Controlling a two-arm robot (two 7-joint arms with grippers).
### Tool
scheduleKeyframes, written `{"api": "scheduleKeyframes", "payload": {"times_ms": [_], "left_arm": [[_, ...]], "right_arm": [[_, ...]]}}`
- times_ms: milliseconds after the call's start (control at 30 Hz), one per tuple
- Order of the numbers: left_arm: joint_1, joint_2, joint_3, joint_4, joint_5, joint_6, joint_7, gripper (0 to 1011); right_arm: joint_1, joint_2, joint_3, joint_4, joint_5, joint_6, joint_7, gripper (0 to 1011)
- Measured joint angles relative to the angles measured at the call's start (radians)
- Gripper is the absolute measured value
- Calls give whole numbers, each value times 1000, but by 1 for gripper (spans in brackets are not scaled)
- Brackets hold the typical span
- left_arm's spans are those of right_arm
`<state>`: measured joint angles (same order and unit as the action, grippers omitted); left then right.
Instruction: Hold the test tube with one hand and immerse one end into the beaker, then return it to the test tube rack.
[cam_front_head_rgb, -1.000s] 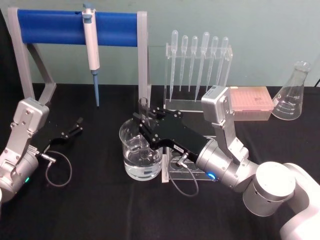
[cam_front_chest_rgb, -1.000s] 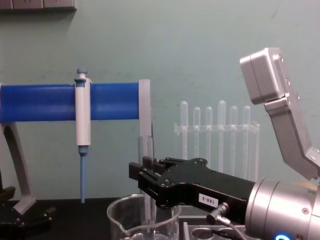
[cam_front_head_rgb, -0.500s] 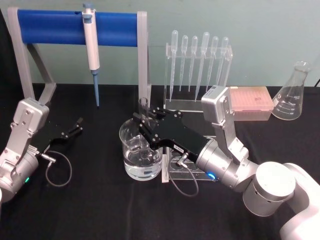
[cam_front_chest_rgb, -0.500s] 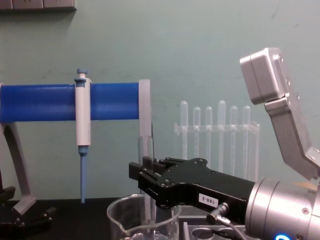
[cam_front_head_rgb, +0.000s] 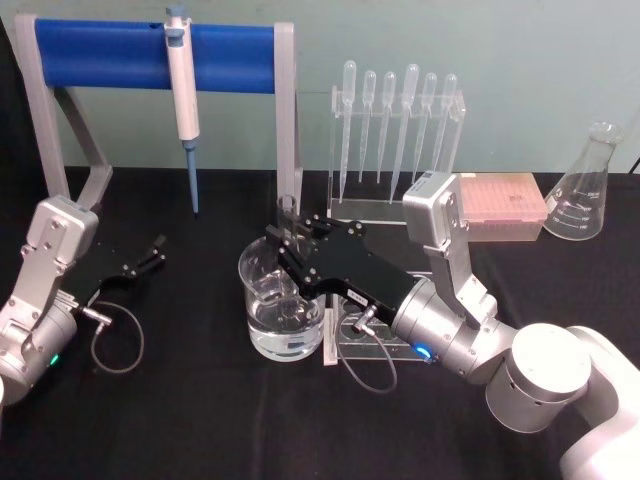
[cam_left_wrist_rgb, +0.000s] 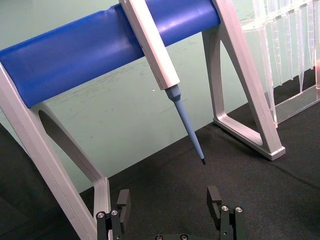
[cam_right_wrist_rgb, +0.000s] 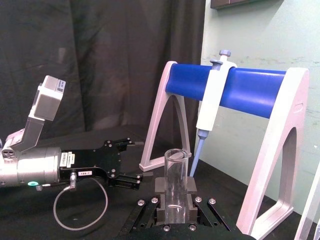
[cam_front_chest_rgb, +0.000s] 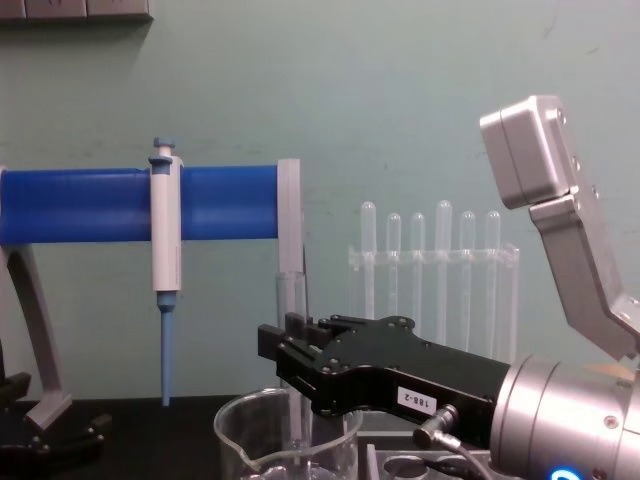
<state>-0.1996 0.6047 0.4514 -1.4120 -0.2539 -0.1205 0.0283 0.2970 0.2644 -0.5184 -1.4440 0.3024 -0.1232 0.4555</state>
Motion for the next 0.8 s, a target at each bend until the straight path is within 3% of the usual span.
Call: {"api": "scheduleKeyframes", "payload": {"times_ms": [567, 800], "left_arm": [[0, 0, 0, 0, 0, 0, 0, 1000], [0, 0, 0, 0, 0, 0, 0, 1000]], "right_arm": [[0, 0, 0, 0, 0, 0, 0, 228], [-15, 5, 14, -64, -7, 11, -6, 228]]}}
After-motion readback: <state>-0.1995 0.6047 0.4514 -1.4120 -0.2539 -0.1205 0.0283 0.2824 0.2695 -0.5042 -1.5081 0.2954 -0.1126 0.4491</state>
